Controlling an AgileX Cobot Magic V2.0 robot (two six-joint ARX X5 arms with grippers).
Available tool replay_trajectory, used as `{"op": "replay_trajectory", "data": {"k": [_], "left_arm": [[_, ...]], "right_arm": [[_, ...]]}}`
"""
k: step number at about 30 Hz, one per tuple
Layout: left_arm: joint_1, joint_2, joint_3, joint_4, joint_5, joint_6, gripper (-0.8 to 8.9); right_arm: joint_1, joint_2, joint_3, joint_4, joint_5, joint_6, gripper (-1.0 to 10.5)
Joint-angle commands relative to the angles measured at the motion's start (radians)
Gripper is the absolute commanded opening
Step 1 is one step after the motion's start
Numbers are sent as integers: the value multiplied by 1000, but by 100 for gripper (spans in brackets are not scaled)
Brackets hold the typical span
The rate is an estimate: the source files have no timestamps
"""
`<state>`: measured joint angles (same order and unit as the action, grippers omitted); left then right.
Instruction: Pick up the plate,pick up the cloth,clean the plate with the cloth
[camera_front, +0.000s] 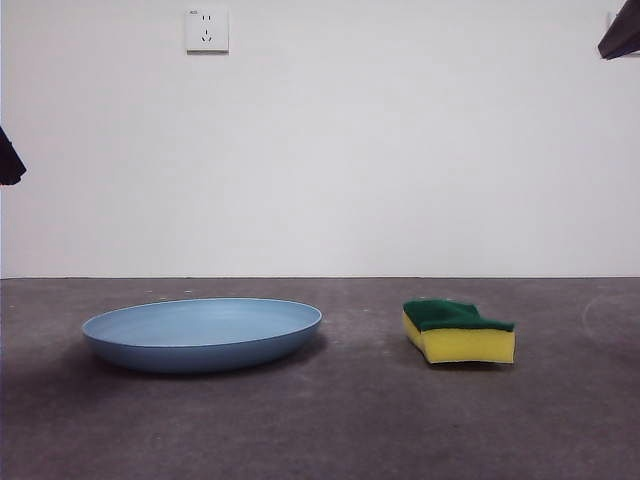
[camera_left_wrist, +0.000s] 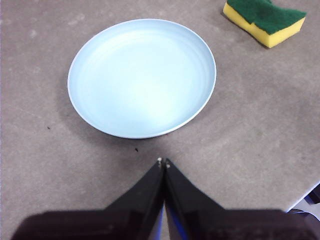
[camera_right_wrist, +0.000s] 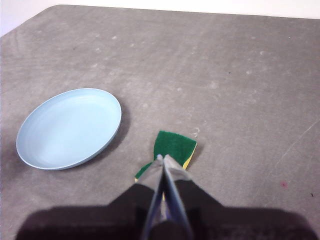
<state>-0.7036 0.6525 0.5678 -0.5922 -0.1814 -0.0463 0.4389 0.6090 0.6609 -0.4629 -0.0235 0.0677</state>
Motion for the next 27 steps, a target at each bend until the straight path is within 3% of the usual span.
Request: {"op": "replay_trajectory", "data": {"k": [1, 7, 11, 16, 22, 27], "left_arm": [[-3, -2, -2, 4, 0, -10, -1], [-2, -11, -3, 23, -46, 31, -3], [52, -64, -8, 158, -50, 51, -3], [222, -163, -57, 340, 13, 19, -3], [437, -294, -163, 354, 87, 16, -3], [544, -389, -270, 353, 87, 18, -3]], "right_arm": [[2, -1, -8, 8, 3, 11, 0], [2, -1, -8, 8, 3, 11, 0], [1, -1, -8, 8, 3, 11, 0], [1, -1, -8, 8, 4, 11, 0], [1, -1, -8, 8, 3, 11, 0], [1, -1, -8, 8, 3, 11, 0]]}}
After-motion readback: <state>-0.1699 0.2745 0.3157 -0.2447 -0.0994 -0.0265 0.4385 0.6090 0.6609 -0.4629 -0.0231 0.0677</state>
